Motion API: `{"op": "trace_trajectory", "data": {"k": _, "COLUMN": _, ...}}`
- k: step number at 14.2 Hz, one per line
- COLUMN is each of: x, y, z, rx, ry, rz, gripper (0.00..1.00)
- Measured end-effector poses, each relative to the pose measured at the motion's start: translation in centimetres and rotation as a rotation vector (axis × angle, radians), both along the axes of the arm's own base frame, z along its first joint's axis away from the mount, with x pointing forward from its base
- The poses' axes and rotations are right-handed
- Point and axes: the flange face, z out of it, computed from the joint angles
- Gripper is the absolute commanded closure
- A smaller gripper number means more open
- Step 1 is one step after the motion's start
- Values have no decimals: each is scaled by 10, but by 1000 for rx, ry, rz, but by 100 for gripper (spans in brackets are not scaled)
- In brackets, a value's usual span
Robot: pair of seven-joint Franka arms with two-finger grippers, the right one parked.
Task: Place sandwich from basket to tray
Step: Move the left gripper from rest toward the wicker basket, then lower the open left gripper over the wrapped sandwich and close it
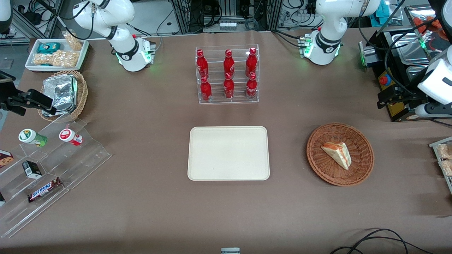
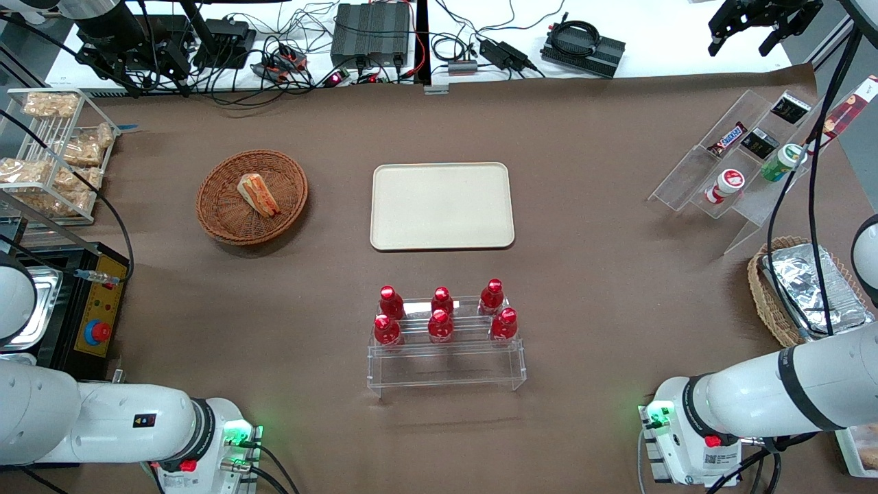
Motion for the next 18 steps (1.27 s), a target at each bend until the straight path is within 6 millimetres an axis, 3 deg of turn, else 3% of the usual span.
{"op": "trace_trajectory", "data": {"k": 8, "x": -3, "y": 0, "z": -3, "rx": 1, "ry": 30, "rz": 0, "gripper": 0}}
{"op": "trace_trajectory", "data": {"k": 11, "x": -5, "y": 0, "z": -17, "rx": 2, "ry": 81, "rz": 0, "gripper": 0}}
{"op": "trace_trajectory", "data": {"k": 14, "x": 7, "y": 0, "z": -61, "rx": 5, "ry": 128, "rz": 2, "gripper": 0}}
{"op": "trace_trajectory", "data": {"k": 18, "x": 28, "y": -1, "z": -155, "rx": 10, "ry": 118, "rz": 40, "gripper": 0}}
